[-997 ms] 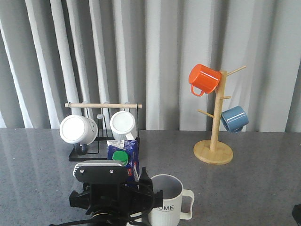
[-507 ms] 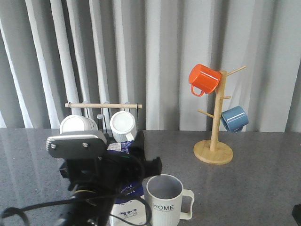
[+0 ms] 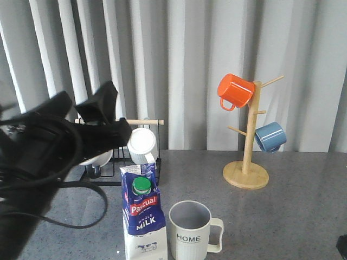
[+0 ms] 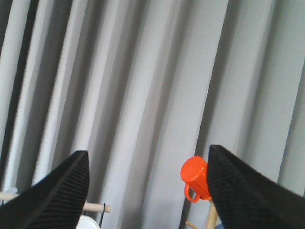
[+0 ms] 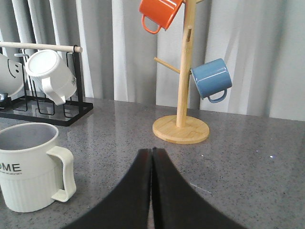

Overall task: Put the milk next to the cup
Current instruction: 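Open the left gripper and raise it off the carton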

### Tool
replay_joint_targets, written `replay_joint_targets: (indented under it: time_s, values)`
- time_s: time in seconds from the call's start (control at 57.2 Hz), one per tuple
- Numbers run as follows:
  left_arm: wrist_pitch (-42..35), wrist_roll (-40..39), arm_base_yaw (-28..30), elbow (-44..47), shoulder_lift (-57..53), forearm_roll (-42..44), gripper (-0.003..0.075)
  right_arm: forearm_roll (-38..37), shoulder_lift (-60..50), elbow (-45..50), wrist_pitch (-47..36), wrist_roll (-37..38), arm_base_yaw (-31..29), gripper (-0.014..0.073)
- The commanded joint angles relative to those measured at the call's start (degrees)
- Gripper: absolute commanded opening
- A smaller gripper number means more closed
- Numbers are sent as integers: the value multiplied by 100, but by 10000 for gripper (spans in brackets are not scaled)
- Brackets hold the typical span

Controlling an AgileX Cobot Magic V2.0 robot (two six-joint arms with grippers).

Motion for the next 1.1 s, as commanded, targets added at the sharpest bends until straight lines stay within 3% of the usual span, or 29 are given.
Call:
replay_joint_targets:
  time_s: [0.0,0.157,0.367,0.472,0.927,1.084]
  values:
    - [222,801,-29,-127,-512,257,491,15,-40,-187,-404,-37,-22,-6]
    - [645,1985,-18,175,-959,191,491,15,-40,-187,-404,-37,-22,-6]
    - [-552,1767,-18,898,-1262,-664,491,15,-40,-187,-404,-37,-22,-6]
    - [-828,1637,-18,1023,-1278,-692,491,15,-40,-187,-399,-37,-22,-6]
    - [-464,1630,-25,1003,-1436,-544,487,15,-40,-187,-405,-37,-22,-6]
    - [533,1644,-25,1003,-1648,-538,484,15,-40,-187,-405,-37,-22,-6]
